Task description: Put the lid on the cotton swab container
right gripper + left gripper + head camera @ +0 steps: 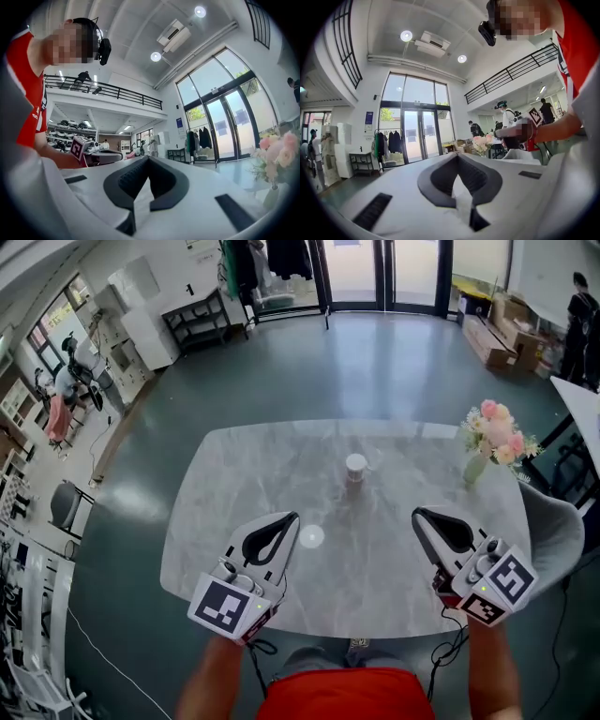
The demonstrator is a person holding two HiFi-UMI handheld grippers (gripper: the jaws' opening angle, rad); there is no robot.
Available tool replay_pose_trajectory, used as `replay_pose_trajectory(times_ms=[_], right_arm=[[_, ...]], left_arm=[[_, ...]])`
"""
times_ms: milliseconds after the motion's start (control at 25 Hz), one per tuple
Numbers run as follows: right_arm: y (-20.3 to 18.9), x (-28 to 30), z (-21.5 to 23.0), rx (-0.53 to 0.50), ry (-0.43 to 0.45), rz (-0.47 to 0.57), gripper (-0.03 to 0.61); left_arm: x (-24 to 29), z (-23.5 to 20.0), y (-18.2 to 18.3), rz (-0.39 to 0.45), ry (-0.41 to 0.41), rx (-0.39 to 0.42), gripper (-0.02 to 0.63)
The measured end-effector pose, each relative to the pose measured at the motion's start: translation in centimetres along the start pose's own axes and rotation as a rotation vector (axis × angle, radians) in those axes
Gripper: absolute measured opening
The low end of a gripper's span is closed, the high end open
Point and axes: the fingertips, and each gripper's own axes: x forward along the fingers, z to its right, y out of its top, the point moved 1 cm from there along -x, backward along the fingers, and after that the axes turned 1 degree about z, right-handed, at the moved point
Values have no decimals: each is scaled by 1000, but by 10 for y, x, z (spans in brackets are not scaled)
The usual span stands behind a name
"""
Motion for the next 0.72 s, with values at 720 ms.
replay_pose_trajectory(times_ms=[720], right_arm=[[-75, 105, 106, 1, -126, -197, 9]], left_arm=[[137, -84, -83, -71, -227, 91, 23]])
